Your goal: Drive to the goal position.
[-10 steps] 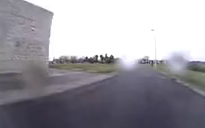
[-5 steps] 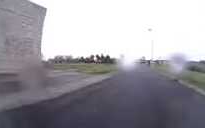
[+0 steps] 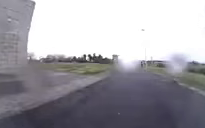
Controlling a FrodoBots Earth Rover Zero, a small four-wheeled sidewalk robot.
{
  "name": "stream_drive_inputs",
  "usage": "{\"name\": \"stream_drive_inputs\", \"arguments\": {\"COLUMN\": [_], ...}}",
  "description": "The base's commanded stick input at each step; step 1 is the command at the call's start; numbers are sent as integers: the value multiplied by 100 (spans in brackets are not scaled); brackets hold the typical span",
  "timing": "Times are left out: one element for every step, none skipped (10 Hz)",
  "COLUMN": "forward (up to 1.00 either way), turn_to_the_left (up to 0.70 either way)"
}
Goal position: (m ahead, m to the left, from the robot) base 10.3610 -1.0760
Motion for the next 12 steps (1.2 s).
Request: {"name": "stream_drive_inputs", "arguments": {"forward": [100, 100, 100, 100, 100, 100, 100, 100, 100, 100, 100, 100], "turn_to_the_left": [0, 0, 0, 0, 0, 0, 0, 0, 0, 0, 0, -2]}}
